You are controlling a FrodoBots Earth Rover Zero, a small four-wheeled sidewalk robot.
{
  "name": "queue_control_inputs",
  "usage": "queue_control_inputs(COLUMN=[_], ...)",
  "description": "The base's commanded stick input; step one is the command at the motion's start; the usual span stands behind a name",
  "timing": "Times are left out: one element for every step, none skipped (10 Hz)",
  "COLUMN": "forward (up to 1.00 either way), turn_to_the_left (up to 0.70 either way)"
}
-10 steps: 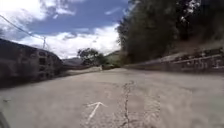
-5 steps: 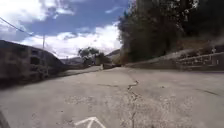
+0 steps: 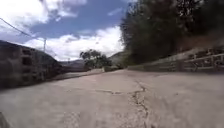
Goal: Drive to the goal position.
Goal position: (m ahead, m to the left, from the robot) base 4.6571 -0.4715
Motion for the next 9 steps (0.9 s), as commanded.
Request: queue_control_inputs(forward=[1.00,1.00,1.00,1.00,1.00,1.00,1.00,1.00,1.00], turn_to_the_left=[0.00,0.00,0.00,0.00,0.00,0.00,0.00,0.00,0.00])
